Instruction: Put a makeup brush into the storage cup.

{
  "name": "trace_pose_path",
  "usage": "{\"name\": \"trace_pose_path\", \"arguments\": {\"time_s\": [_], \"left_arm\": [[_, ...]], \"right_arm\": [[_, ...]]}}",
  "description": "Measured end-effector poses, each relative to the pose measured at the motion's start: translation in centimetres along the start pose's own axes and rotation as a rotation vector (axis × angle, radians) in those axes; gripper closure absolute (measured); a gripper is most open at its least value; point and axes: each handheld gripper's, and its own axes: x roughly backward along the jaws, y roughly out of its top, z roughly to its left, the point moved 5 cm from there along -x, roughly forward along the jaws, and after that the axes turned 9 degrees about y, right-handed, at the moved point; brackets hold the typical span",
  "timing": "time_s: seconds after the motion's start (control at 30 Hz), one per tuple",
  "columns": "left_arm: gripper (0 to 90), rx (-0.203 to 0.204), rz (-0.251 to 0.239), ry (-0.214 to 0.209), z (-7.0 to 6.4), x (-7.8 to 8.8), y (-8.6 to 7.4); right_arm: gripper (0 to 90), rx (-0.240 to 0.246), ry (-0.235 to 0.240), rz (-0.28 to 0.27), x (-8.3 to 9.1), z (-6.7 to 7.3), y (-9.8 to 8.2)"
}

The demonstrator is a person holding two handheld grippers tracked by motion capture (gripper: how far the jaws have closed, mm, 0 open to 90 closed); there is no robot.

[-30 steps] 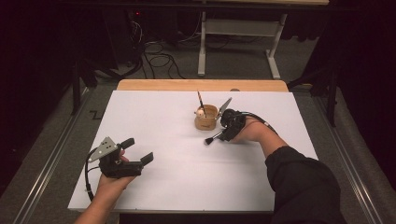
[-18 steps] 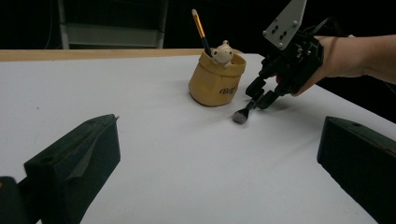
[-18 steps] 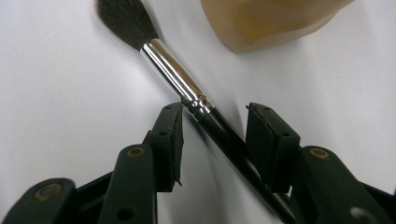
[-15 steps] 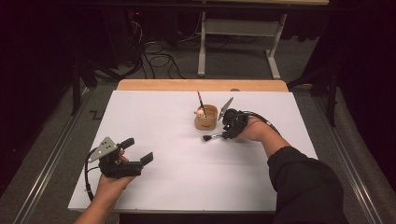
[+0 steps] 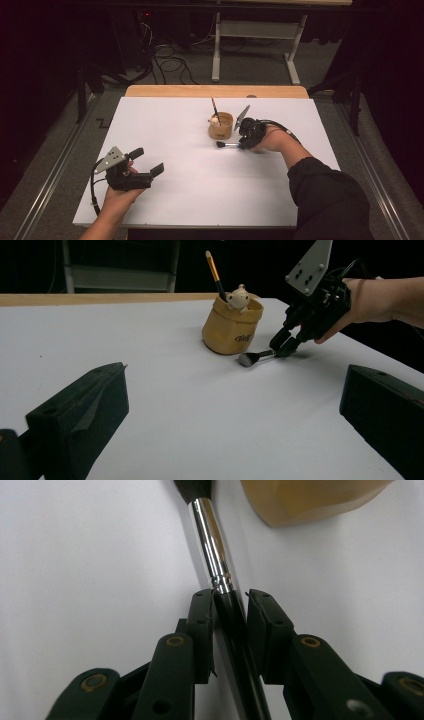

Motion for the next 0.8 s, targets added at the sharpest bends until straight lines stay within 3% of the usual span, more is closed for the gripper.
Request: {"name": "trace_pose_path", "arguments": {"time_s": [0.13,0.8], "left_arm": [[0.1,-0.001,0.0,0.002,0.01,0.02,0.01],[0.1,-0.002,-0.001,0.0,-0.02,0.03,0.04]], "right_arm": [[76.1,0.017,0.007,0.011,-0.17,0.07,-0.07],[80.0,0.011,0.016,0.016,-0.33,0.22,-0.07]]}}
